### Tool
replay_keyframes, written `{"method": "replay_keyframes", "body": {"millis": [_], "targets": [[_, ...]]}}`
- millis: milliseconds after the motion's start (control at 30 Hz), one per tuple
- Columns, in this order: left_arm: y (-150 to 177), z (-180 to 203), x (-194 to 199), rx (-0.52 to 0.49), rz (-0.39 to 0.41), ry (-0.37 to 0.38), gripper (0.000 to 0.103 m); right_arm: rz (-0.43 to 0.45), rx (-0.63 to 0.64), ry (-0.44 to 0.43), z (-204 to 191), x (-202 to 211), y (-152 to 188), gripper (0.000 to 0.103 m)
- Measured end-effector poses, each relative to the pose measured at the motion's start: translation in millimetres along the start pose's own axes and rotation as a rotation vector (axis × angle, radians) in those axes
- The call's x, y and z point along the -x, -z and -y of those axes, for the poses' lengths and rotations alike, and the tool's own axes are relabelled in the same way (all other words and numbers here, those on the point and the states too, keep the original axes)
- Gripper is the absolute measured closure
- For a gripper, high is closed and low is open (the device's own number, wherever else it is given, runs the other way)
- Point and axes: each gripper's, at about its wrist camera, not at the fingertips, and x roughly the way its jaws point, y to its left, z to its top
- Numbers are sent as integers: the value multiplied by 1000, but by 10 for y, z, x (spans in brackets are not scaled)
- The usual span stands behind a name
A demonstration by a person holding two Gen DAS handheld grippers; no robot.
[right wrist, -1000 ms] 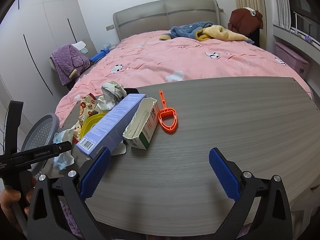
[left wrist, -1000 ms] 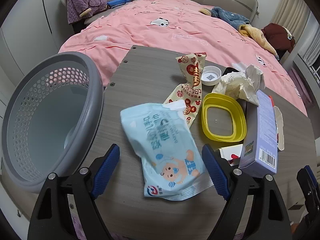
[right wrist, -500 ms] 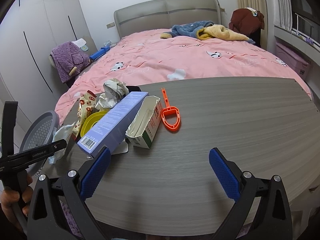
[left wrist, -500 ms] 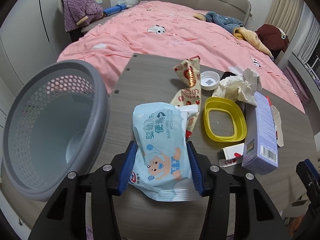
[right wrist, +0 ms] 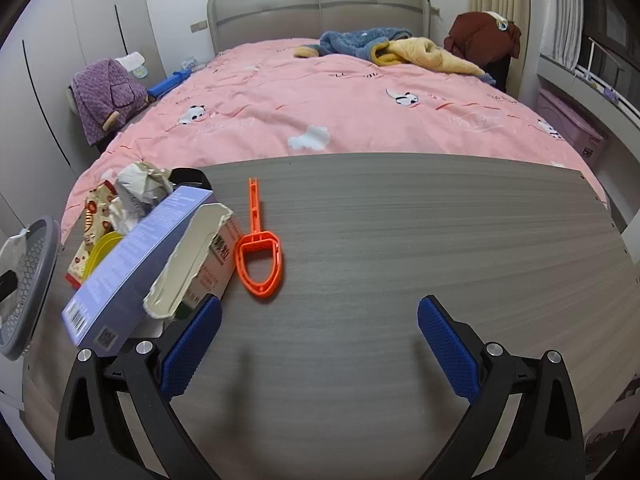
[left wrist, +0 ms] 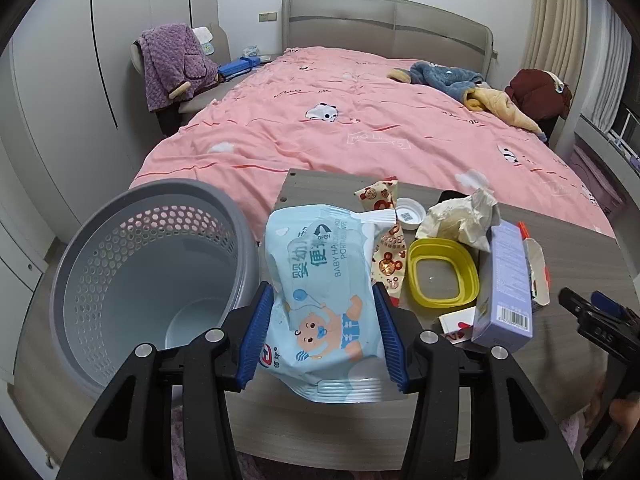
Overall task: Collect trash
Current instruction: 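Lift the wipe pack with the left tool while the right tool grasps the orange scoop, then carry both items over the grey basket and open both tools to drop them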
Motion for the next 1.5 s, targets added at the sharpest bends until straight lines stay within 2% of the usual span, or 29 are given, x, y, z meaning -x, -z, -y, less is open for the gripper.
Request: {"method": "replay_keyframes", "body": {"millis": [133,300,633,767,833,867,900,1200,1367,1500], "targets": [[-25,29,20,-11,8,6,54,-21,30,25,-22,-136,-70,8],[-40,10,4,-10,9,1,54,-55,69,20,-115,-265,-116,19],[-27,0,-41,-6,-2,-2,54,-73,119,13,-250,-414,-235,32],[-39,2,-49,-6,-5,-3,54,-62,134,3,-284,-424,-259,44],[-38,2,-52,-8,-6,-3,54,-54,144,-5,-302,-420,-263,55],[-36,4,-55,-9,-7,-3,54,-50,148,-7,-319,-412,-260,67],[-35,5,-59,-10,-7,-4,54,-46,152,-15,-328,-406,-261,72],[-17,35,-43,-16,-9,6,54,-11,101,-42,-218,-223,-177,73],[-21,1,13,-17,9,20,54,30,63,-54,-172,134,-136,73],[-4,-107,52,-9,22,18,54,63,83,-102,-380,443,-106,73]]}}
